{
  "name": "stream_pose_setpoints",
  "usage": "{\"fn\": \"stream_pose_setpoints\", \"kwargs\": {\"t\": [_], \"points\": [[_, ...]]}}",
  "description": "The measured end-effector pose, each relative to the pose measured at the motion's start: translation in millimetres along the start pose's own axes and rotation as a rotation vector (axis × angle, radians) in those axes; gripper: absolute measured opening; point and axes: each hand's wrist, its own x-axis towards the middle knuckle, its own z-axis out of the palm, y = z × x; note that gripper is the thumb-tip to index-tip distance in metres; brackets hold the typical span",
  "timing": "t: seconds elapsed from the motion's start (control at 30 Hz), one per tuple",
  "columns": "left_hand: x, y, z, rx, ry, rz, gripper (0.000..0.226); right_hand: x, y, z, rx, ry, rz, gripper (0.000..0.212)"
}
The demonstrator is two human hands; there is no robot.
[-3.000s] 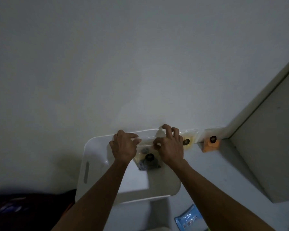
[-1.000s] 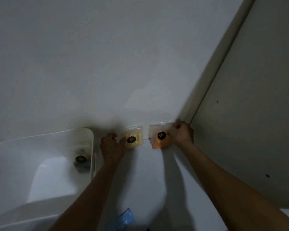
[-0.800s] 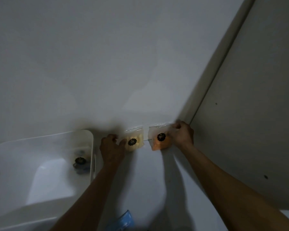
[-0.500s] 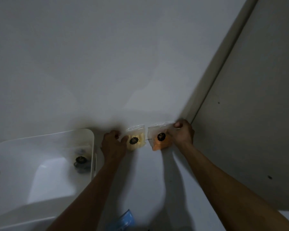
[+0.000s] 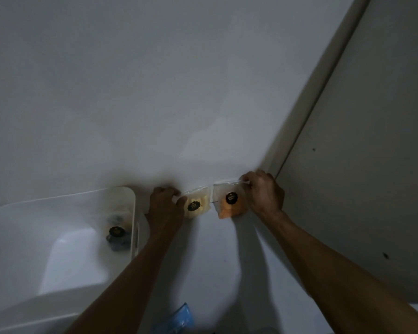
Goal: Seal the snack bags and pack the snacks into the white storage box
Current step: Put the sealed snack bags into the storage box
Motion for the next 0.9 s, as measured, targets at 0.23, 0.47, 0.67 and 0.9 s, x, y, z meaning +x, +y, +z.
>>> {"fn": "stream_pose_setpoints", "kwargs": {"t": [0.23,0.47,0.67,0.9], "points": [[-3,8,-6,0.068,-0.016,0.032,0.014,2,5,-3,-0.11,-0.023,-0.164,0.018],[-2,8,-9,0.124,-0.08,0.05,0.008,0,8,-13,-0.196,-0.064,-0.325,0.004],[2,14,-13,0.364,-0.178,0.18,0.018,0,4,-17,-0.103,-0.188,-0.227,0.026],[-8,16,-20,0.376,-0.185,0.181,0.023,-5,-3,-22,-0.24,-0.305,-0.267,0.018]]}}
